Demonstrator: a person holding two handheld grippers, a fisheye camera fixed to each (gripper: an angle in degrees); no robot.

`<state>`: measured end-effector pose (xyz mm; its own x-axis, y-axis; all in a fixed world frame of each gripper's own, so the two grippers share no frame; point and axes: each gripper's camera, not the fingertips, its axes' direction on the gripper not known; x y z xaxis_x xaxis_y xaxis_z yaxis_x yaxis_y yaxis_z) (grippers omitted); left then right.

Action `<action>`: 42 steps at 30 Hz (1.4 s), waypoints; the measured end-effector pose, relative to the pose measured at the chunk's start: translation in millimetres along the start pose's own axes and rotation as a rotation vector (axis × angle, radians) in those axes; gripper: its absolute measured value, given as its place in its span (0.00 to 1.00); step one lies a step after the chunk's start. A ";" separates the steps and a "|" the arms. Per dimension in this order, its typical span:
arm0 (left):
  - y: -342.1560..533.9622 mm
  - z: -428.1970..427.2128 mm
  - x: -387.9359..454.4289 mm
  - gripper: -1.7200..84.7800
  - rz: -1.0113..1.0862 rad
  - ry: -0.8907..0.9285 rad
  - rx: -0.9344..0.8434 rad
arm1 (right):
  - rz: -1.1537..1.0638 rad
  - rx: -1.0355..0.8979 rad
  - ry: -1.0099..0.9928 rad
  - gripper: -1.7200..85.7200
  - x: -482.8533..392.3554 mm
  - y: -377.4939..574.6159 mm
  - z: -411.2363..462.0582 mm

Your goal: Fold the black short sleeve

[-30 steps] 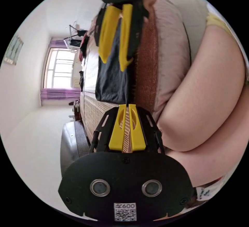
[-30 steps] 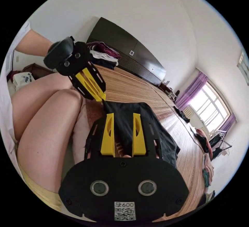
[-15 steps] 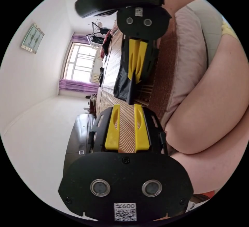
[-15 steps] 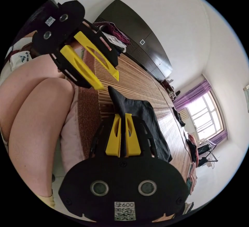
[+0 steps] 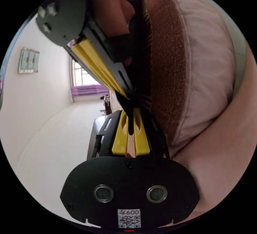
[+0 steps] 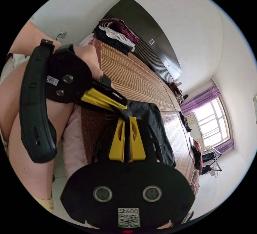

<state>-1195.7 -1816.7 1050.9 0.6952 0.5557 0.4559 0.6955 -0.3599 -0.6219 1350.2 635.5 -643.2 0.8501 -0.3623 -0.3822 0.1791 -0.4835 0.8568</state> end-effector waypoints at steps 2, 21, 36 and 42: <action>23.7 -0.7 -26.3 0.06 -0.159 0.050 0.006 | -0.048 -0.026 0.048 0.01 -16.2 15.0 -6.6; 95.6 19.3 -76.7 0.03 -0.293 0.035 0.008 | -0.176 -0.426 0.421 0.01 16.6 255.1 -62.9; 105.4 48.7 -63.3 0.03 -0.246 0.134 -0.026 | -0.020 -0.531 0.524 0.01 38.6 394.8 -93.8; 111.1 61.4 -45.1 0.03 -0.198 0.188 -0.012 | -0.021 -0.534 0.498 0.01 36.1 414.0 -81.9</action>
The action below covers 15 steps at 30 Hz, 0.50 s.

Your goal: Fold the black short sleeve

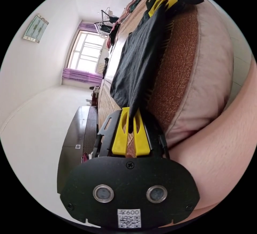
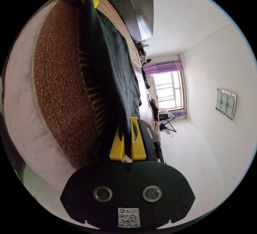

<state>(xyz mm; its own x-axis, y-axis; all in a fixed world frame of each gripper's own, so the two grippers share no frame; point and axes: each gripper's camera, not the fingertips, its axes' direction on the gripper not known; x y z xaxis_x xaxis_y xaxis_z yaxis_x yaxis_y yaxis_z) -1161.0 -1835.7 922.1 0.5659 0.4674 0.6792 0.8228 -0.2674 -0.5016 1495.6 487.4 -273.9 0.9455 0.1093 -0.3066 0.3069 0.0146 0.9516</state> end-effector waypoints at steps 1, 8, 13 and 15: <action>3.1 2.7 8.2 0.03 -0.020 -0.020 0.008 | -0.032 -0.028 -0.036 0.01 0.1 -4.7 6.2; 26.7 24.6 44.7 0.03 -0.188 -0.052 0.092 | -0.203 -0.072 -0.012 0.01 -43.9 -26.3 33.9; 28.2 41.7 82.5 0.03 -0.140 -0.106 0.106 | -0.159 0.019 -0.028 0.01 -57.1 -24.3 47.5; 32.0 49.8 93.8 0.03 -0.133 -0.097 0.129 | -0.241 0.097 0.024 0.01 -76.6 -18.1 50.1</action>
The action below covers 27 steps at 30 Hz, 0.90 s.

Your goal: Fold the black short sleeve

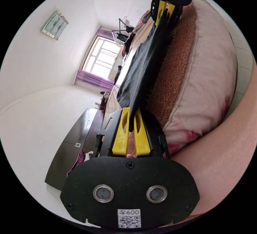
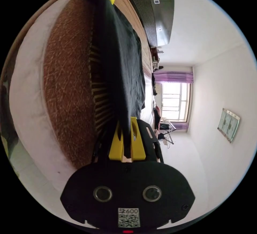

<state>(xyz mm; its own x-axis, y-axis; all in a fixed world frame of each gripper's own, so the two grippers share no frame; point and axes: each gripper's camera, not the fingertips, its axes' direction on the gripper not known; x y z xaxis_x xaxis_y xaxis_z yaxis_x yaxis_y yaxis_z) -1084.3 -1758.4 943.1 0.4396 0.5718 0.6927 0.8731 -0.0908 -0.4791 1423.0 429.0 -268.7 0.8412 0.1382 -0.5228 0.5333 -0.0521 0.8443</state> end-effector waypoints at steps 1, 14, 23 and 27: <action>4.1 5.0 7.2 0.04 0.001 0.016 0.015 | -0.025 0.023 0.048 0.01 -15.5 -4.4 5.8; 8.9 111.6 93.4 0.03 -0.208 0.276 -0.041 | 0.290 -0.123 -0.186 0.01 -65.7 -137.5 140.1; 25.6 201.0 196.3 0.03 -0.315 0.408 -0.101 | -0.115 -0.386 -0.341 0.01 -115.6 -321.7 251.2; 14.9 242.5 213.4 0.03 -0.051 0.689 -0.214 | -0.229 -0.602 -0.757 0.01 -72.9 -412.9 303.3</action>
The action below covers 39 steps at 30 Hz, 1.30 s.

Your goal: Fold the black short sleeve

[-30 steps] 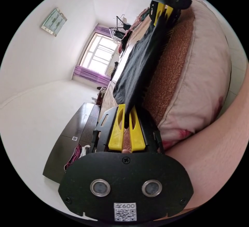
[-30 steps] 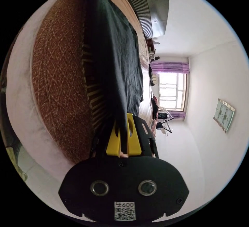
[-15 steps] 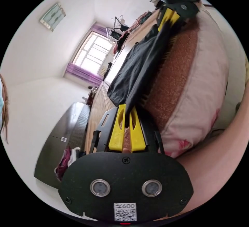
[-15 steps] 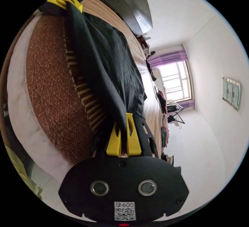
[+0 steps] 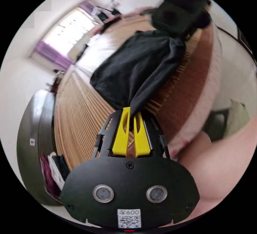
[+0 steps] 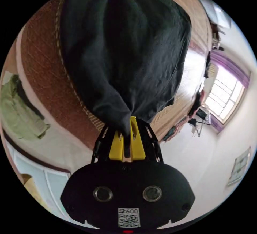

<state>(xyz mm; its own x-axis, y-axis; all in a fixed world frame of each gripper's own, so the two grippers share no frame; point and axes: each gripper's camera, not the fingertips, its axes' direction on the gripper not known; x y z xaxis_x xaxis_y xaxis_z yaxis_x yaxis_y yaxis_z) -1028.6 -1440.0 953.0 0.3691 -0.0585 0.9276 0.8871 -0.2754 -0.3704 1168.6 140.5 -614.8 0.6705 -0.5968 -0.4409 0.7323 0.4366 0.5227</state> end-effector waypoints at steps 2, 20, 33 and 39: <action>1.1 13.6 -12.8 0.03 0.104 0.199 -0.156 | 0.038 0.014 -0.314 0.01 41.2 -17.1 -50.0; -140.5 158.4 71.5 0.04 0.391 0.081 -0.354 | 0.072 0.301 -0.422 0.01 262.8 -153.0 -127.0; -443.7 183.0 144.8 0.05 0.367 -0.145 0.116 | 0.491 0.381 -0.096 0.01 647.2 28.9 -97.9; -401.2 264.3 215.3 0.05 0.508 -0.128 0.140 | 0.545 0.375 -0.259 0.02 633.2 -26.5 -99.7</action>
<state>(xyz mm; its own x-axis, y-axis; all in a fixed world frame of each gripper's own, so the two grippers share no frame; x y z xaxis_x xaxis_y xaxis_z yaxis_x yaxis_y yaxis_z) -1231.8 -1088.5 1288.2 0.7845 -0.0308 0.6193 0.6131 -0.1117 -0.7821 1585.6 -181.8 -980.6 0.8454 -0.5207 0.1186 0.1787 0.4851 0.8560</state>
